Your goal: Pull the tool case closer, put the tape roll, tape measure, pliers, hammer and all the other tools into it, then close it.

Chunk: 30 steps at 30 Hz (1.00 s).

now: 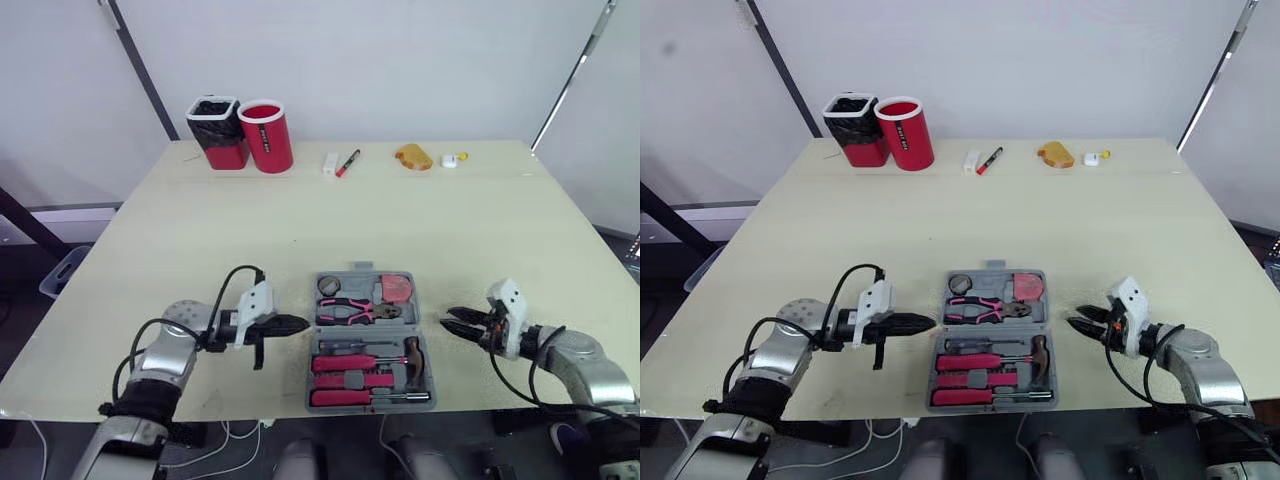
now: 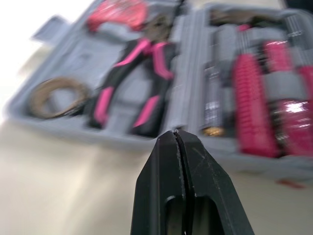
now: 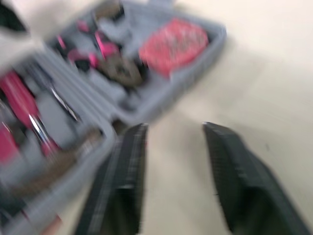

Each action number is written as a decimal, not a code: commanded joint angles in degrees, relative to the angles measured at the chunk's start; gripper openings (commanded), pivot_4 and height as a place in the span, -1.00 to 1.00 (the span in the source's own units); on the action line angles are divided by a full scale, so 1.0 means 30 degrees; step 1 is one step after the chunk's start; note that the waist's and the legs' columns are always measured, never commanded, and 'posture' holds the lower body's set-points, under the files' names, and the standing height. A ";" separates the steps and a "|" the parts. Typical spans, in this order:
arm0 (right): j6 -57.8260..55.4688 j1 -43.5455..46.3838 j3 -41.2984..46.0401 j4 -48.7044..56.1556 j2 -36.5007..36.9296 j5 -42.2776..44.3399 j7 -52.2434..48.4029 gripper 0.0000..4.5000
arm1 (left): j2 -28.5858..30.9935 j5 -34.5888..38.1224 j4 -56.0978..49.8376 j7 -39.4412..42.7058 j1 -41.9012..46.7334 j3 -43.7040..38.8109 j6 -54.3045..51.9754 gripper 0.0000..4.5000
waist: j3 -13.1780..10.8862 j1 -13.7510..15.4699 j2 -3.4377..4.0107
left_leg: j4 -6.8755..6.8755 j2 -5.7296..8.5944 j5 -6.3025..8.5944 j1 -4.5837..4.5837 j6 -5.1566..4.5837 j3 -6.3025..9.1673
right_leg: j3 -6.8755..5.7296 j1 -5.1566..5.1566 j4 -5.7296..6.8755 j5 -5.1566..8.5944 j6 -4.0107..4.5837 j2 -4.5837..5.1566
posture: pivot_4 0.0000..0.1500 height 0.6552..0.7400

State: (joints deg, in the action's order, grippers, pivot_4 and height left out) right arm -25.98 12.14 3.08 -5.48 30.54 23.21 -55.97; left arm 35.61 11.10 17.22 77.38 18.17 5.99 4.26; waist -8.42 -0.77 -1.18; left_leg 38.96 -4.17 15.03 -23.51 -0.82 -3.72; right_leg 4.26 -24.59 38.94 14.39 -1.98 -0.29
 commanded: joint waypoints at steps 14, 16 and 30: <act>-0.3174 0.7091 -0.2458 -0.6937 -0.0226 -0.0926 -0.1387 0.98 | -0.0443 0.0146 -0.5607 -0.0193 -0.1951 0.3378 -0.3325 -1.00 | -0.0010 -0.0059 0.0018 | 0.0005 0.0004 0.0000 -0.0023 -0.0001 0.0009 | -0.0006 -0.0019 -0.0011 0.0000 0.0002 -0.0004 | 1.00 1.00; -0.3215 0.7857 -0.2831 -0.8385 -0.0537 -0.1214 -0.1937 0.98 | -0.0391 -0.0082 -0.5739 -0.0332 -0.2196 0.3786 -0.3673 -1.00 | -0.0012 -0.0047 0.0022 | 0.0005 0.0003 0.0000 -0.0031 -0.0002 0.0022 | -0.0016 -0.0026 -0.0011 0.0001 0.0004 -0.0008 | 1.00 1.00; -0.2028 1.1855 -0.2742 -1.5630 -0.3625 -0.2772 -0.2638 0.98 | -0.0008 -0.2730 -0.4450 -0.2497 -0.3249 0.4971 -0.1918 -1.00 | 0.0029 -0.0140 0.0068 | -0.0024 -0.0004 0.0001 0.0153 -0.0003 -0.0062 | 0.0050 0.0107 -0.0003 0.0001 0.0007 -0.0001 | 1.00 1.00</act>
State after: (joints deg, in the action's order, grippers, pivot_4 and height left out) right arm -31.22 46.59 -6.34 -50.95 21.18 13.58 -62.62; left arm 34.70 5.63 2.44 70.77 9.84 19.24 -0.56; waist -8.33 -1.19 -0.98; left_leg 38.76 -4.19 15.04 -22.77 -0.83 -3.98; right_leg 4.48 -24.07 38.88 14.40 -1.96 -0.29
